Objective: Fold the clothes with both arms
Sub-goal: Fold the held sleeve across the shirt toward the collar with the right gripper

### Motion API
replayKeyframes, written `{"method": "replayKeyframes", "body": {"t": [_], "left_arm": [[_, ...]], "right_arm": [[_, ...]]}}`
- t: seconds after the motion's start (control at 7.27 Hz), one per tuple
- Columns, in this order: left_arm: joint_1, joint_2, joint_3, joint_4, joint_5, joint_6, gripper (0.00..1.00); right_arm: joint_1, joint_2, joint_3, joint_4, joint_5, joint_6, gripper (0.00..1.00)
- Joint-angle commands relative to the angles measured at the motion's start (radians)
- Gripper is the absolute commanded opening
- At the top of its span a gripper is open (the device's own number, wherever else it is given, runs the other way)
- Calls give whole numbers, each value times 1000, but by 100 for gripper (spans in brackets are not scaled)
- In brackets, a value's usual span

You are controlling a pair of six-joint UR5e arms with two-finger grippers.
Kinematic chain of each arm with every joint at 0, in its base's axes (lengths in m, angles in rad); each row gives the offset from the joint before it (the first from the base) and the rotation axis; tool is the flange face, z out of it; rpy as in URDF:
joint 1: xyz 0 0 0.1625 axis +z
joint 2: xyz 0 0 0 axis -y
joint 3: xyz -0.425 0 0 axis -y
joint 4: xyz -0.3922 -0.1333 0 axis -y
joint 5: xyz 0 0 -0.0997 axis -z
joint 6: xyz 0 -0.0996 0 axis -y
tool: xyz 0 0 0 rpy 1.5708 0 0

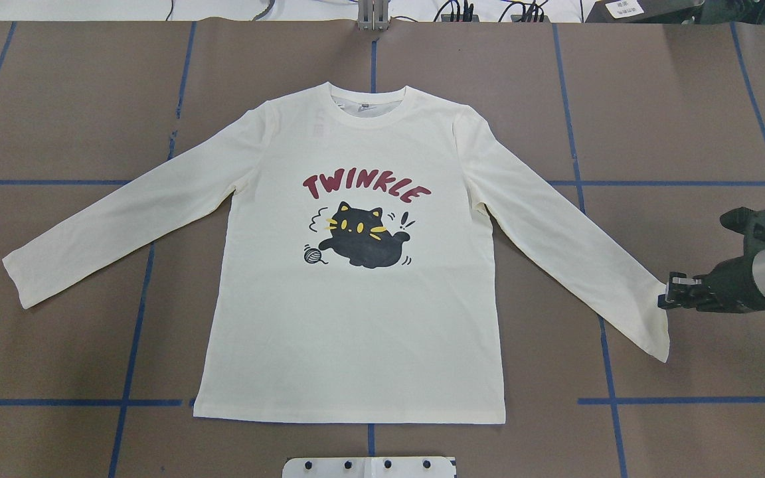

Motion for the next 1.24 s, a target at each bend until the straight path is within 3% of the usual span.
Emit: {"method": "replayKeyframes", "body": {"t": [0.0, 0.14, 0.41, 0.69, 0.83, 0.96, 1.1], "left_arm": [[0, 0, -1, -2, 0, 0, 100], [2, -2, 5, -2, 2, 0, 100], [2, -8, 5, -3, 0, 2, 100], [2, -14, -1, -3, 0, 2, 100], [2, -14, -1, -5, 2, 5, 100], [2, -14, -3, -12, 0, 3, 100], [2, -12, -1, -44, 0, 2, 100]], "right_arm": [[26, 404, 9, -344, 49, 117, 0], [16, 663, -65, -520, 46, 186, 0], [-52, 1024, -337, -562, -69, 283, 0], [-208, 1319, -731, -388, -268, 288, 0], [-260, 1384, -844, -287, -356, 288, 0], [-311, 1410, -900, -245, -445, 288, 0], [-335, 1482, -1002, -219, -483, 287, 21]]}}
